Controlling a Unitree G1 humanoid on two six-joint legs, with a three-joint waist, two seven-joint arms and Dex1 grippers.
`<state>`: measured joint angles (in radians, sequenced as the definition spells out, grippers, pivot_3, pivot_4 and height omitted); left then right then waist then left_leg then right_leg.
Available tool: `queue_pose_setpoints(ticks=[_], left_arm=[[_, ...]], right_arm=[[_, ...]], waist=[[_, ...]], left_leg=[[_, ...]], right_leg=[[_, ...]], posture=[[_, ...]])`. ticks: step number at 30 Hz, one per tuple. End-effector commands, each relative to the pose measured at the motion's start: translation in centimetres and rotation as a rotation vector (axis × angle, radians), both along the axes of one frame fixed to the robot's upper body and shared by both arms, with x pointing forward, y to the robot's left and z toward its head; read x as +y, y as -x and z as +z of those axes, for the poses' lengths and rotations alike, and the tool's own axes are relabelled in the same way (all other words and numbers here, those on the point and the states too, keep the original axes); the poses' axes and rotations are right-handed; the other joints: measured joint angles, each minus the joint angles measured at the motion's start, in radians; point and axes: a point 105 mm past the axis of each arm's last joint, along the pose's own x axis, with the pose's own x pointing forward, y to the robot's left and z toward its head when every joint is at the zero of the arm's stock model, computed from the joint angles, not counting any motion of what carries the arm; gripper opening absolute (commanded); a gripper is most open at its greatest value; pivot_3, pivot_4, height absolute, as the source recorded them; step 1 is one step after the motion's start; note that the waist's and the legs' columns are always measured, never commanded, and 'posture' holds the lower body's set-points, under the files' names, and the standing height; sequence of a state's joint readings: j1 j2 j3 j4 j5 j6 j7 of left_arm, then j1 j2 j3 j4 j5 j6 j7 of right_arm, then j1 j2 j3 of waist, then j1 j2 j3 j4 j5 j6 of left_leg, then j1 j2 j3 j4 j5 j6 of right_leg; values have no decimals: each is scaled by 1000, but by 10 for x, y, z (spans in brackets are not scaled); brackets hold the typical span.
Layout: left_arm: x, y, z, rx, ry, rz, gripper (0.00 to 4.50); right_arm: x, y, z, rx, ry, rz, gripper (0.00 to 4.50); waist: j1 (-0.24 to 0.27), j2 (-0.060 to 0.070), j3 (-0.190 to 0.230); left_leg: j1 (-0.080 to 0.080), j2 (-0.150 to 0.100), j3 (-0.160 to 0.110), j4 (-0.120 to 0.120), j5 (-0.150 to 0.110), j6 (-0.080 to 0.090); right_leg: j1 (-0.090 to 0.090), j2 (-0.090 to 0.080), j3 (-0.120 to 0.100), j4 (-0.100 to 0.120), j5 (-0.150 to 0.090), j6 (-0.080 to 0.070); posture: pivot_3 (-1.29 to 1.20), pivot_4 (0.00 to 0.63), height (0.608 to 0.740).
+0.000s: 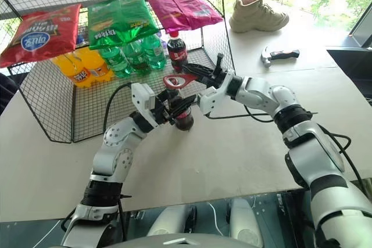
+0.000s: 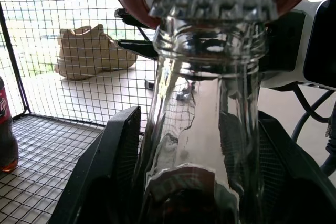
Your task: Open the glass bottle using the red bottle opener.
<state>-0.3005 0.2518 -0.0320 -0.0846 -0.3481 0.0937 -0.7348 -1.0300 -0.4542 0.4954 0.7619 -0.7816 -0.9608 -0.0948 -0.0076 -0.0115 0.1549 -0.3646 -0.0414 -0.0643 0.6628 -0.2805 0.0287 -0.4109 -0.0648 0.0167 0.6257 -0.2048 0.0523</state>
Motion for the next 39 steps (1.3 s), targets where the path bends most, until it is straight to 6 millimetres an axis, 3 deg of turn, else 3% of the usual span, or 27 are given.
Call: queue_pose_setpoints(ticks=[1, 13, 26, 39], left_arm=[[-17, 5, -10, 37, -23, -77, 2250], [-22, 7, -15, 63, -27, -104, 2250], [-19, 8, -19, 75, -28, -95, 2250], [-16, 10, -20, 79, -29, -86, 2250]], right_arm=[[-18, -16, 19, -79, 38, -88, 0], [-31, -23, 35, -176, 59, -113, 0], [-18, 0, 63, -253, -81, 17, 0], [-19, 0, 74, -240, -165, 12, 0]], waist=[[1, 0, 0], [0, 0, 0], [1, 0, 0], [0, 0, 0]], left_leg=[[0, 0, 0, 0, 0, 0], [1, -1, 0, -4, 0, 0], [1, -1, 0, -6, 0, 0], [0, -1, 1, -10, 0, 0]], right_leg=[[0, 0, 0, 0, 0, 0], [0, -1, 0, -1, 0, 0], [-1, -1, 0, -2, 0, 0], [-2, -2, 0, -5, 1, 1]], posture=[[0, 150, 740], [0, 150, 740], [0, 150, 740], [0, 150, 740]])
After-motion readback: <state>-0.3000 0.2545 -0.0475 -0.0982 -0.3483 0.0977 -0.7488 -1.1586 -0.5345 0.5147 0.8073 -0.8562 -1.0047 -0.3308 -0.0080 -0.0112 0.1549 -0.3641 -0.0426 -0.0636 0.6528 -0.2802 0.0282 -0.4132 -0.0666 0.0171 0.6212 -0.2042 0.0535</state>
